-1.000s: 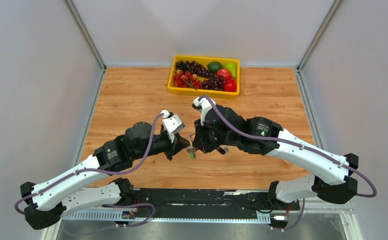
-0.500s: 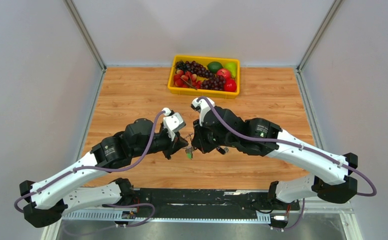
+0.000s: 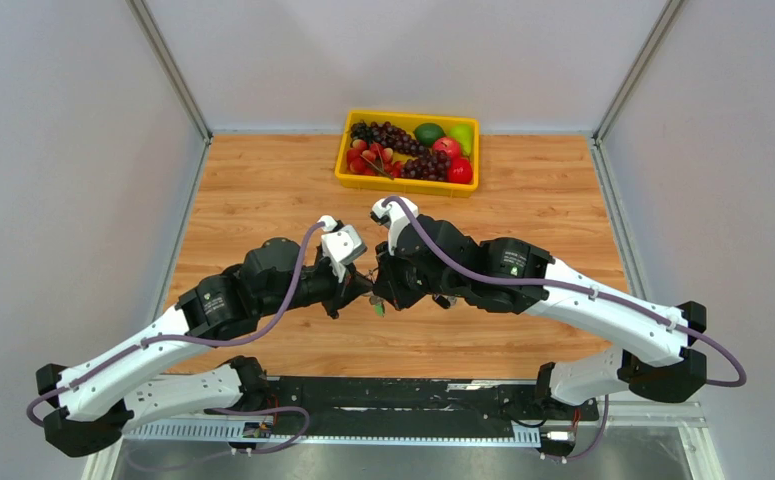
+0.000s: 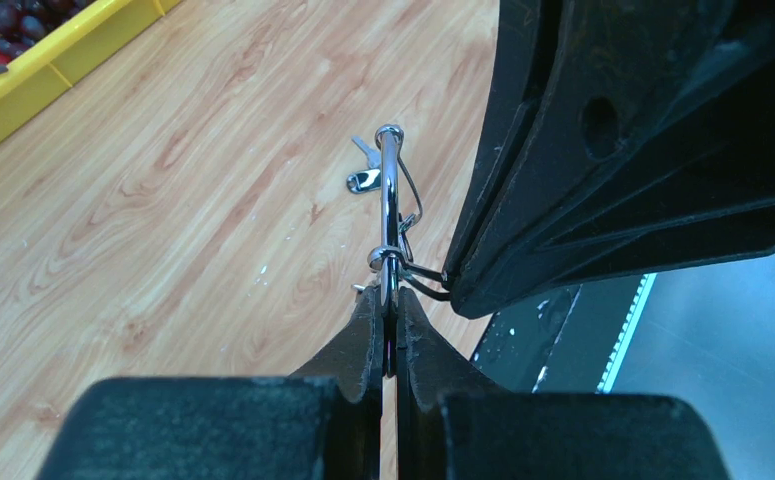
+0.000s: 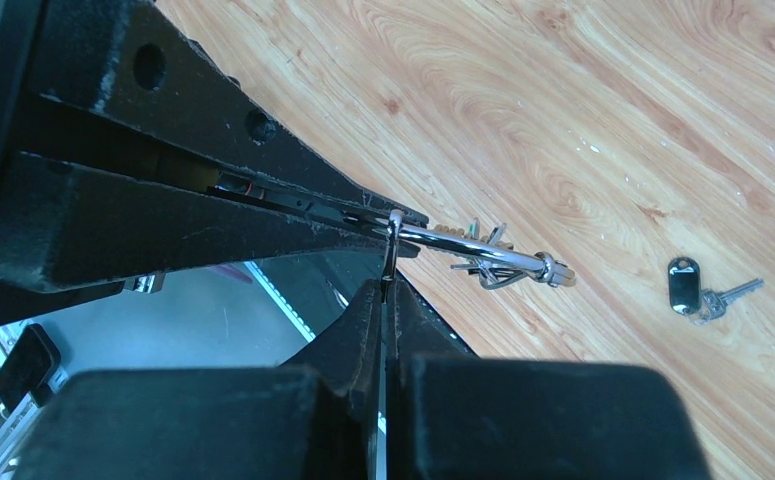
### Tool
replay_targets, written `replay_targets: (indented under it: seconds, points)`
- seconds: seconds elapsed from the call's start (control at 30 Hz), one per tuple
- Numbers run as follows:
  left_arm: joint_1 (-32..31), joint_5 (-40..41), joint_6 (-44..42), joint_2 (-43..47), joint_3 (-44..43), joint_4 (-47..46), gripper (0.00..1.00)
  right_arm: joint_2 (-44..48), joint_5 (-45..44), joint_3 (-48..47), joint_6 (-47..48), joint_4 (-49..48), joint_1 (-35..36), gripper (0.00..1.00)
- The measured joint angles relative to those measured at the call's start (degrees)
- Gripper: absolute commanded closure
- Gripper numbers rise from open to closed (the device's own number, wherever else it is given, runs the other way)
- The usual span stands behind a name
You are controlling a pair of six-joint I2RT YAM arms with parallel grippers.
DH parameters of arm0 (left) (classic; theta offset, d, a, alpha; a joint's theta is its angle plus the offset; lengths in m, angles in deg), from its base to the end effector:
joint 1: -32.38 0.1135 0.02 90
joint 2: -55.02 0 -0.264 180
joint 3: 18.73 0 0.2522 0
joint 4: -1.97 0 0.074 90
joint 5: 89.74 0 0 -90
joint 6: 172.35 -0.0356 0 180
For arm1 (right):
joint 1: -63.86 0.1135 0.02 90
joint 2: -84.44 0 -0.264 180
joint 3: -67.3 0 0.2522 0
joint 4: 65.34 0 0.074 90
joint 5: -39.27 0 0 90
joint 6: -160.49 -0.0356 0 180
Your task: Put the keys on the keyring
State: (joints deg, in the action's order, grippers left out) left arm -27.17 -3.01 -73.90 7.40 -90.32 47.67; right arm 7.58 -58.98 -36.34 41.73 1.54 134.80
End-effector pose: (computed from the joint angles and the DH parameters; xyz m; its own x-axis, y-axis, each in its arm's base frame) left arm 0.0866 -0.1513 0.3704 -0.3160 0.2481 -0.9158 0.8503 0.5022 -0.1574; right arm 0.0926 0.2523 0.4139 -0.6172 -0.3283 -0.7150 -0.6874 0.6672 0.2870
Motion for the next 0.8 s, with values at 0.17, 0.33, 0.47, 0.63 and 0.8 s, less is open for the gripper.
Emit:
replay_targets:
  seconds: [0.17, 0.33, 0.47, 0.63, 0.8]
  points:
    - [-0.02, 0.39, 0.02, 2.23, 0.94, -1.11, 1.0, -0.76, -0.04, -1.11, 0.02, -0.74, 0.76, 1.0]
    - [-0.11, -0.11, 0.04, 7.43, 5.73, -6.01, 1.0, -1.77, -0.33, -2.86, 0.15, -0.74, 2.43, 1.0]
    - [-0.11, -0.5, 0.11, 11.3, 9.16, -8.96, 0.99, -3.02, -1.01, -4.52, 0.63, -0.63, 4.0, 1.0]
    - [-0.11, -1.11, 0.09, 14.95, 11.89, -12.79, 0.99, -3.41, -3.13, -5.97, 1.6, -0.72, 5.81, 0.82]
    - [-0.11, -1.95, 0.07, 18.34, 14.53, -16.59, 0.99, -3.41, -6.75, -6.19, 3.54, -2.23, 8.35, 0.64]
